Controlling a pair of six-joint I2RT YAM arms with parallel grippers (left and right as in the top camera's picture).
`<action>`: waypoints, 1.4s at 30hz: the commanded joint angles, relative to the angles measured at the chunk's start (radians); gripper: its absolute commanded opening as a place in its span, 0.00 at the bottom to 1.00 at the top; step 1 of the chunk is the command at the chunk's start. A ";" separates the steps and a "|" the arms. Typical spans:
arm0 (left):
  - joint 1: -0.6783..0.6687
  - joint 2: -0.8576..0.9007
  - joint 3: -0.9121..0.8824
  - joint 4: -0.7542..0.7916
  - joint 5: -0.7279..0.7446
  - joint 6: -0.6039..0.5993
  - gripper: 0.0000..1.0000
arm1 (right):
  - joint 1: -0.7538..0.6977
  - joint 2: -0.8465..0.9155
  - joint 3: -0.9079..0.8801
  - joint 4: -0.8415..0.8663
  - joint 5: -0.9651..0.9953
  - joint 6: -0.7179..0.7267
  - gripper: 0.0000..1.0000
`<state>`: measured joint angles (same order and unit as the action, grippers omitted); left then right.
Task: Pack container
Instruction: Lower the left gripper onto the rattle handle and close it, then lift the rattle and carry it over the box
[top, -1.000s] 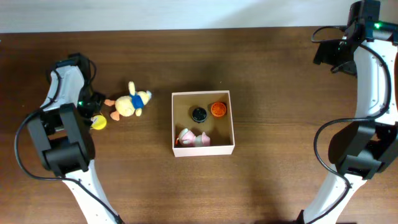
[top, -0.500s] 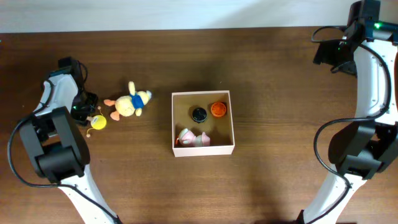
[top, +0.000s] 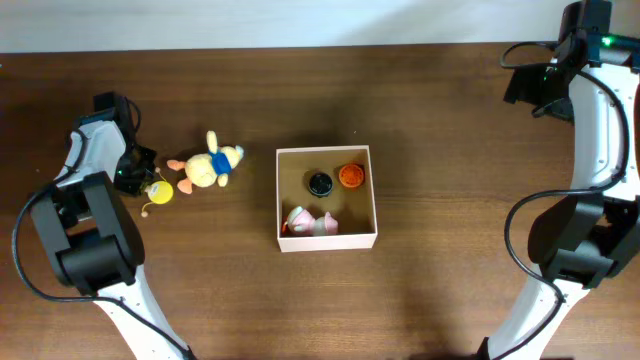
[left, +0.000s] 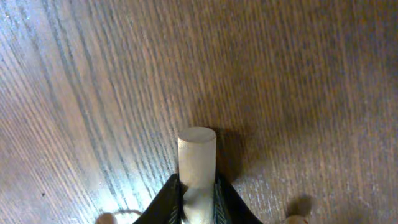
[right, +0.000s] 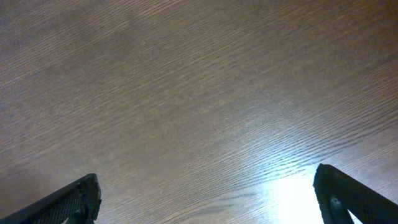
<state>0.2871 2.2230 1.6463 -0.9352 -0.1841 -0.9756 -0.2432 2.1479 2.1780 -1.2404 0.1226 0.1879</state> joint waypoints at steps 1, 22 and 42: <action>0.010 0.068 -0.060 -0.035 0.016 0.048 0.12 | 0.001 -0.014 -0.002 0.000 0.002 0.012 0.99; 0.010 0.067 0.212 -0.110 0.297 0.455 0.07 | 0.001 -0.014 -0.002 0.000 0.002 0.012 0.99; -0.188 0.066 0.760 -0.336 0.479 0.645 0.07 | 0.001 -0.014 -0.002 0.000 0.002 0.012 0.99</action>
<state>0.1566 2.2837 2.3257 -1.2491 0.2707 -0.3714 -0.2432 2.1479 2.1780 -1.2404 0.1226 0.1879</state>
